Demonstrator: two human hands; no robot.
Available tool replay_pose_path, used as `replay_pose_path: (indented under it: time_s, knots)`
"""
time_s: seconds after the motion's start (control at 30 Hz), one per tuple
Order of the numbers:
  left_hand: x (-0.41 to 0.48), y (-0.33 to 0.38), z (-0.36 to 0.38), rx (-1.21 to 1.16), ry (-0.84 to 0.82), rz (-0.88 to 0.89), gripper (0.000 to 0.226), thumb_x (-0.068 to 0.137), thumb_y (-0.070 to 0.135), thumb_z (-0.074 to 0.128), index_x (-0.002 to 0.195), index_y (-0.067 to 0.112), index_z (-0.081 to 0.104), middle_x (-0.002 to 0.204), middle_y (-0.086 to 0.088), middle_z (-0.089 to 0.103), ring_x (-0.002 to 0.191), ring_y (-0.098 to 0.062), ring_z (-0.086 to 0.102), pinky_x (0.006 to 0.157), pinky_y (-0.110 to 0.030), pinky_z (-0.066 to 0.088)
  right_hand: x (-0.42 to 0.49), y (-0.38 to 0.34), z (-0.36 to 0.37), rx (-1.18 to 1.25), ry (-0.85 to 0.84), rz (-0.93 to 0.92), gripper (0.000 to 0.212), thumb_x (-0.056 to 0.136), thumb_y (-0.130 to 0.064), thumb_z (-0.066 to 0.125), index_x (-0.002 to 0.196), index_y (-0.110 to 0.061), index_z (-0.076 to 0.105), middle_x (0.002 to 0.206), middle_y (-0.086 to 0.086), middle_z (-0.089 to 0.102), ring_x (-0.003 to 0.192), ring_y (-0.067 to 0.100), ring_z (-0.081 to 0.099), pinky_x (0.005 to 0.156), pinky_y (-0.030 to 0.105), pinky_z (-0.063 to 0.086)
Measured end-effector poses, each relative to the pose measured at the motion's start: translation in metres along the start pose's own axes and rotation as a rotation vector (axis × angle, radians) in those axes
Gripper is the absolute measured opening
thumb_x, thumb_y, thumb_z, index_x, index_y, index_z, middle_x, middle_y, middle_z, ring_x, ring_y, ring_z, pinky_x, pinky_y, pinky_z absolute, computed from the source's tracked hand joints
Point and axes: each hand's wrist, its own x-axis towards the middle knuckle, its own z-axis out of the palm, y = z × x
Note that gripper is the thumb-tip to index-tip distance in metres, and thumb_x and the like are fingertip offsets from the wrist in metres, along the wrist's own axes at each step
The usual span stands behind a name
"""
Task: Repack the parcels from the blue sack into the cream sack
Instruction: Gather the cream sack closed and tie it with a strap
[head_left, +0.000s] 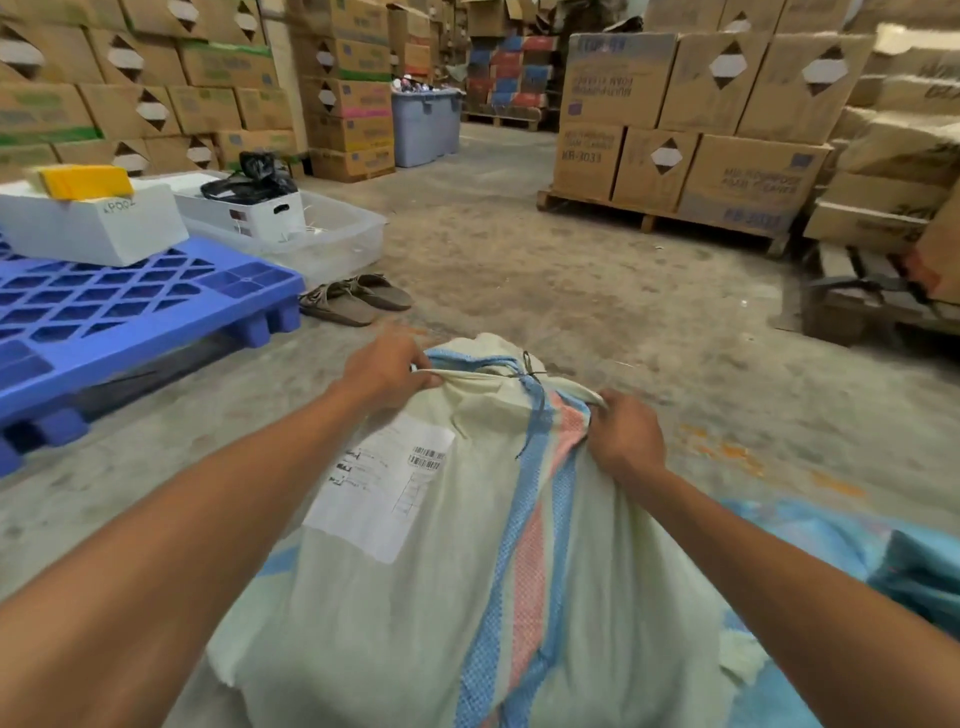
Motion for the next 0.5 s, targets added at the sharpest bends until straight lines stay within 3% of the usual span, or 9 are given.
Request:
replay_pose_path:
  time_s: [0.27,0.4,0.5]
  knots:
    - [-0.017,-0.029,0.046,-0.078,-0.105,-0.026,0.026,0.091,0.045,0.063,0.101,0.023,0.073,0.088,0.0,0.062,0.09,-0.021,0.059,0.068,-0.027,0.037,-0.02,0.023,0.048,-0.041,-0.066,-0.011,0.025,0.099,-0.025,0.047,0.115,-0.014,0.063,0.108,0.019,0.068,0.102,0.038,0.064,0.075,0.037,0.047]
    - [-0.036,-0.016,0.028,-0.184,-0.205,-0.08,0.048,0.093,0.046,0.06,0.132,0.017,0.054,0.122,-0.008,0.062,0.109,-0.022,0.057,0.088,-0.031,0.045,-0.029,0.026,0.024,0.123,-0.173,-0.026,0.044,0.097,-0.028,0.056,0.138,-0.015,0.05,0.126,0.015,0.065,0.117,0.033,0.059,0.088,0.035,0.045]
    - [-0.087,0.007,0.008,-0.052,-0.131,0.024,0.063,0.094,0.049,0.055,0.145,0.016,0.04,0.148,-0.006,0.046,0.133,-0.025,0.044,0.105,-0.038,0.04,-0.065,0.03,-0.009,0.094,-0.202,-0.17,0.061,0.098,-0.047,0.051,0.151,-0.019,0.036,0.148,0.008,0.049,0.135,0.028,0.047,0.106,0.038,0.037]
